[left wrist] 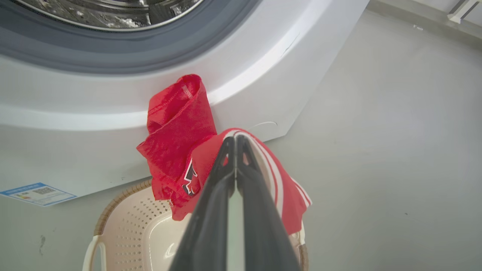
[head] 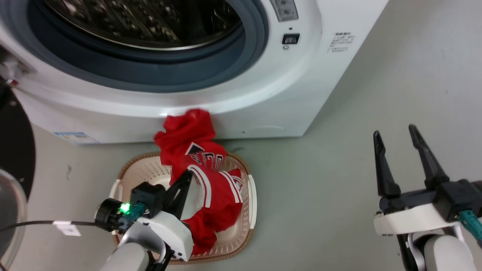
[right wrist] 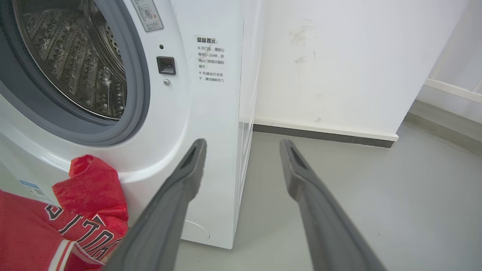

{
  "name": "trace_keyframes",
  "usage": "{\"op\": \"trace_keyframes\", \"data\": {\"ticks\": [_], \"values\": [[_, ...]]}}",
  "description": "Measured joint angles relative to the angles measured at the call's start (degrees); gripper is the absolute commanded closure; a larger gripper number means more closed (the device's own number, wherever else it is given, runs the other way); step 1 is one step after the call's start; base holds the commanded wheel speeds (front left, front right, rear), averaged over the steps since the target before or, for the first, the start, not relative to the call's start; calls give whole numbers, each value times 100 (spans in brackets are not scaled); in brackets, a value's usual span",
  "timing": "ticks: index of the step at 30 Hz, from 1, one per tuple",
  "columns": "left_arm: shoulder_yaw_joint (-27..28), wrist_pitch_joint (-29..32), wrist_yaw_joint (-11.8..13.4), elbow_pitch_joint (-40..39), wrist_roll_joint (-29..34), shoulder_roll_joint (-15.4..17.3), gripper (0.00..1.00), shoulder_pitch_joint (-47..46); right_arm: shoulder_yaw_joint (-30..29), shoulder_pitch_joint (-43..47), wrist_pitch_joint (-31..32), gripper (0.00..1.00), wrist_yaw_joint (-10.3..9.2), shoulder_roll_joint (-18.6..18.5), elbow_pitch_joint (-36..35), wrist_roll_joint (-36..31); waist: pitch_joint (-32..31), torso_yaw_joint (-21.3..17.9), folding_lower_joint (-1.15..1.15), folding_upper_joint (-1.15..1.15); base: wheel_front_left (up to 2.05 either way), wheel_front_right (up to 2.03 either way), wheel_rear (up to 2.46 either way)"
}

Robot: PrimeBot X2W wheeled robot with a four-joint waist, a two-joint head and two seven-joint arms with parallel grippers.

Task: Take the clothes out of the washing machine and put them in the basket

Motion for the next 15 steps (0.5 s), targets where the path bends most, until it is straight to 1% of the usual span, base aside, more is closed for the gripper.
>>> {"op": "trace_keyframes", "data": {"ticks": [7, 15], "values": [[-166, -246, -365, 1690, -56, -337, 100, -563, -89, -362, 0, 0, 0, 0, -118, 29, 708, -150, 0, 0, 0, 0, 0], [-472, -345, -670, 3619, -36, -757, 100, -1405, -213, -642, 0, 0, 0, -2, -188, 75, 1447, -276, 0, 0, 0, 0, 0]]}}
